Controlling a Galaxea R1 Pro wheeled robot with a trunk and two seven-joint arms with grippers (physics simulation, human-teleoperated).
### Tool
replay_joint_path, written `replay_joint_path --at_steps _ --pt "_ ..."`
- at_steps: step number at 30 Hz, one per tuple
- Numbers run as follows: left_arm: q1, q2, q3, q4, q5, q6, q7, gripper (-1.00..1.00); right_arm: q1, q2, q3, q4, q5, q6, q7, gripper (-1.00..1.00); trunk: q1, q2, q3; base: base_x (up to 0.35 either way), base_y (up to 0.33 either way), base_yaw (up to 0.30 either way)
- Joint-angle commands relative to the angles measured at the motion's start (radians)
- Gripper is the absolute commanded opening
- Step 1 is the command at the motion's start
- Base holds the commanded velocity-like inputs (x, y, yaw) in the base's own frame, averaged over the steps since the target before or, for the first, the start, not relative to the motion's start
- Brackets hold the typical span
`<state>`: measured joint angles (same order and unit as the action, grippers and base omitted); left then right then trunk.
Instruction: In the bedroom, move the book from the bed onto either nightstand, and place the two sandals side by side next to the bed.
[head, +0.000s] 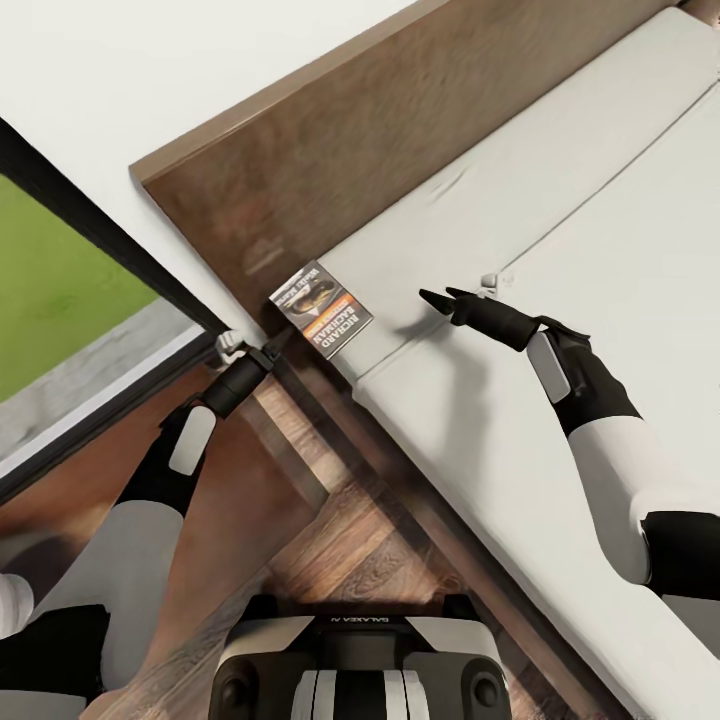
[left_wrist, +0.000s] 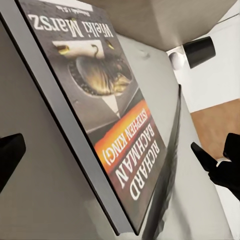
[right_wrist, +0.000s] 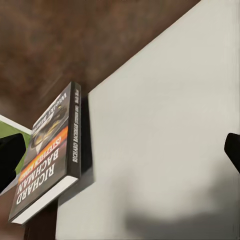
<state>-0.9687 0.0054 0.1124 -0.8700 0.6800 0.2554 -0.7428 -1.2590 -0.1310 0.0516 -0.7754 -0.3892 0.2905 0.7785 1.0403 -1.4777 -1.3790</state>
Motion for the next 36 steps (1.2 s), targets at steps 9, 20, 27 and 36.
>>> replay_joint_path --at_steps 9,20,27,36 --pt "0.000 0.001 0.001 0.000 0.009 0.010 -0.003 1.00 0.000 -0.001 0.003 0.001 -0.011 -0.010 -0.001 1.00 0.000 0.000 -0.002 0.000 0.000 -0.054" --pt "0.000 0.001 0.054 0.007 0.010 0.011 -0.016 1.00 0.000 -0.001 0.004 0.002 -0.011 -0.011 -0.002 1.00 0.000 0.000 -0.002 0.000 0.000 -0.003" --pt "0.000 0.002 0.062 0.016 0.033 0.010 -0.028 1.00 0.000 -0.001 0.004 0.003 -0.011 -0.011 -0.006 1.00 0.000 0.000 -0.002 0.000 0.000 0.000" --pt "0.000 0.001 0.090 0.034 0.046 0.007 -0.028 1.00 0.000 -0.001 0.004 0.001 -0.011 -0.011 -0.005 1.00 0.000 0.000 -0.002 0.000 0.000 0.000"
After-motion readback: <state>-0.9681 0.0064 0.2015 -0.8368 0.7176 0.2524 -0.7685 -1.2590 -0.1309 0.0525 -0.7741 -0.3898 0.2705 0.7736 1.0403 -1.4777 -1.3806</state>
